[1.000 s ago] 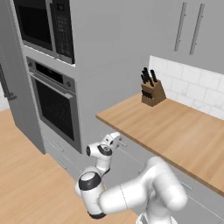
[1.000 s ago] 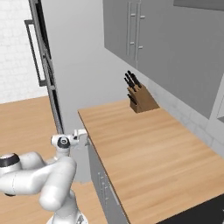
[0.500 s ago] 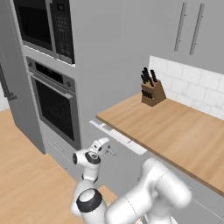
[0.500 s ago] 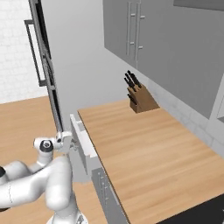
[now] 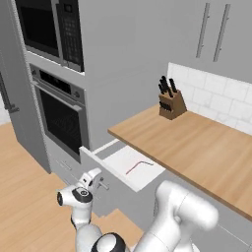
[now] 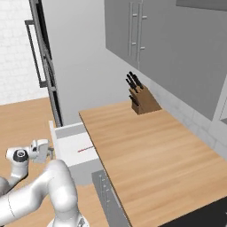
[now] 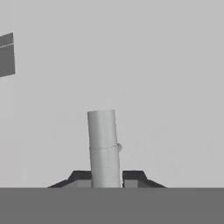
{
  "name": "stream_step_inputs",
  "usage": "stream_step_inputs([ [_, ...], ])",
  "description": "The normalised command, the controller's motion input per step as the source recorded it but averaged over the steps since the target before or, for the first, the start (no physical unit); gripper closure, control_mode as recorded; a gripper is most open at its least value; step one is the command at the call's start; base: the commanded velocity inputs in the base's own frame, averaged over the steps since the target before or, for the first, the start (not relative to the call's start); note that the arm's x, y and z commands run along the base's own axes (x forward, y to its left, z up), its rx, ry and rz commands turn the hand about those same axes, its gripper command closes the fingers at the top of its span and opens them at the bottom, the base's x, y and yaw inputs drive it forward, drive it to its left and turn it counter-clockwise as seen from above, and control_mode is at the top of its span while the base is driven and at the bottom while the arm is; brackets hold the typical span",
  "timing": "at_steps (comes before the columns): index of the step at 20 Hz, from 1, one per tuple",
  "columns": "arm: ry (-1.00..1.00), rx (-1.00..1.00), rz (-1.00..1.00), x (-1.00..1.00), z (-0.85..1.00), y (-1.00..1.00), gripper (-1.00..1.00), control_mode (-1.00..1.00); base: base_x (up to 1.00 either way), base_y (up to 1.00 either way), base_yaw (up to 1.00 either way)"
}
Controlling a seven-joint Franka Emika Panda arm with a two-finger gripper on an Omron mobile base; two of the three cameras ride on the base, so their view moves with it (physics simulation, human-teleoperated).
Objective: Take a straw from the drawer in front and place it inside the glass cup on the dining counter.
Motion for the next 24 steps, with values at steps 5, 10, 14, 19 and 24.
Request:
stream_step_inputs([
  [5, 0.13, 0.00, 0.05, -0.64, 0.00, 1.00, 1.00, -1.00, 0.00, 0.00, 0.00],
  [10, 0.19, 0.04, 0.01, -0.49, 0.00, 1.00, -1.00, -1.00, 0.00, 0.00, 0.00],
  [14, 0.26, 0.18, 0.00, -0.30, 0.04, 0.59, -1.00, -1.00, 0.00, 0.00, 0.00],
  [19, 0.35, 0.38, -0.04, -0.43, 0.39, 0.06, -1.00, -1.00, 0.00, 0.00, 0.00],
  [24, 0.11, 0.38, -0.01, -0.75, 0.88, -0.16, -1.00, -1.00, 0.00, 0.00, 0.00],
])
